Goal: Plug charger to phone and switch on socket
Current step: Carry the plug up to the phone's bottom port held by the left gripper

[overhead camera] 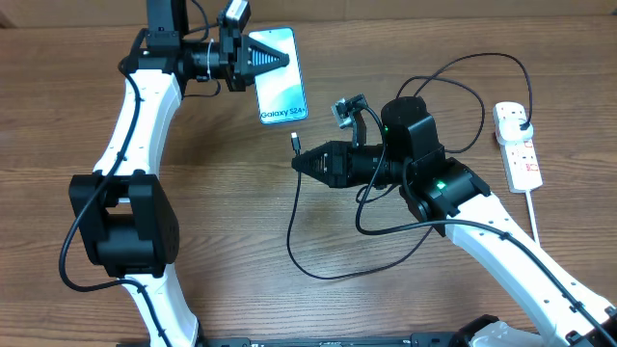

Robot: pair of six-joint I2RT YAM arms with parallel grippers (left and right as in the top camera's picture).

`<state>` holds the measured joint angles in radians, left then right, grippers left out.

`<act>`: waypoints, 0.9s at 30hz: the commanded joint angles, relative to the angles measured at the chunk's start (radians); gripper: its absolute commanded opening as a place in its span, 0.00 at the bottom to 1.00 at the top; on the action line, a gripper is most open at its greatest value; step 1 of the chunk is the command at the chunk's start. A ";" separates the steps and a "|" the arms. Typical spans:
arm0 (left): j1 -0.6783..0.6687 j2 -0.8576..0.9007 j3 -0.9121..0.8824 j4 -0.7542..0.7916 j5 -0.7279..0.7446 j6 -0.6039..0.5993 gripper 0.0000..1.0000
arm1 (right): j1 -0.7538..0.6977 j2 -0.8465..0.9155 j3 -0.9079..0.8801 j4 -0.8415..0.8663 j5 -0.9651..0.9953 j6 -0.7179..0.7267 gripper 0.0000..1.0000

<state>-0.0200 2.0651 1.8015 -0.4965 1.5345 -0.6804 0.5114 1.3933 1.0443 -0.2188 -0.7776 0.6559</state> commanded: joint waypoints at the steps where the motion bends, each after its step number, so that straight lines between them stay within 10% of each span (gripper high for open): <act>1: -0.003 -0.008 0.014 0.027 0.045 -0.067 0.04 | 0.006 0.008 0.000 0.014 0.019 0.018 0.04; 27: -0.047 -0.008 0.014 0.087 0.030 -0.110 0.04 | 0.005 0.008 0.000 0.073 0.070 0.055 0.04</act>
<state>-0.0597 2.0651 1.8015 -0.4175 1.5337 -0.7799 0.5114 1.3979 1.0443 -0.1596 -0.7315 0.7036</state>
